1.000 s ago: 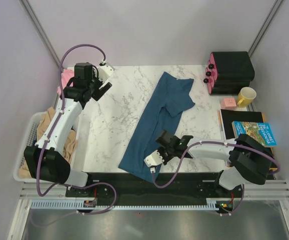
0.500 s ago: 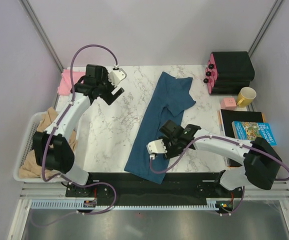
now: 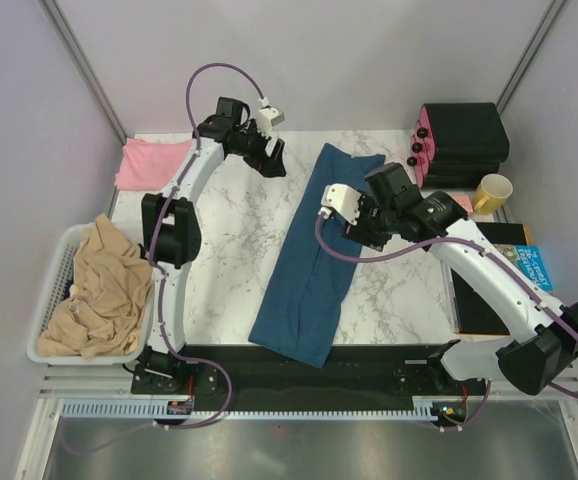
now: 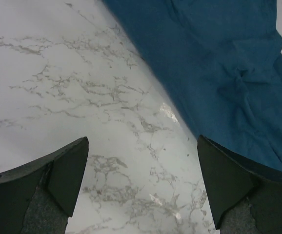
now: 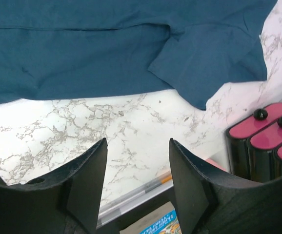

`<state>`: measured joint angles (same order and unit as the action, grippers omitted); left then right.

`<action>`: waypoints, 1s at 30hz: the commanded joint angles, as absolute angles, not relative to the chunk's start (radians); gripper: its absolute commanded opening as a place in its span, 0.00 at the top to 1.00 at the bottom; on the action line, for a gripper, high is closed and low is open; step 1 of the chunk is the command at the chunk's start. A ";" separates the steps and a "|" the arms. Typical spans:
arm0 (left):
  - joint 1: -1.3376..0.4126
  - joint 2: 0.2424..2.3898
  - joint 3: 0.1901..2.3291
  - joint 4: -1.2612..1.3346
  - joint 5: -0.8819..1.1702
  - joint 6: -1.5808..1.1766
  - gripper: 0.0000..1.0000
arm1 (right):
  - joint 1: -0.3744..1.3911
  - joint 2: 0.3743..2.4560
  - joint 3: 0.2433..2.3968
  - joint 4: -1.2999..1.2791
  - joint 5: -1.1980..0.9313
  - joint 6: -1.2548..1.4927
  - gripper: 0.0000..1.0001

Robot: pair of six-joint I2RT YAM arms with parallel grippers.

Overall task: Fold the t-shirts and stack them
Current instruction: Fold the tshirt

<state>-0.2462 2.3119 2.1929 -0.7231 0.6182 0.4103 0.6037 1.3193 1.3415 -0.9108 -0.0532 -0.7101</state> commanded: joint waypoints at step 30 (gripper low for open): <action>-0.345 2.674 2.428 -0.509 0.813 -0.015 0.05 | 0.563 1.571 1.802 -1.039 -0.046 -0.646 0.49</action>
<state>-0.3336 2.6526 2.3913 -0.5640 0.7910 0.0483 0.5652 1.5558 1.7424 -1.0351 -0.0303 -0.6651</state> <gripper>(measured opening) 0.949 0.515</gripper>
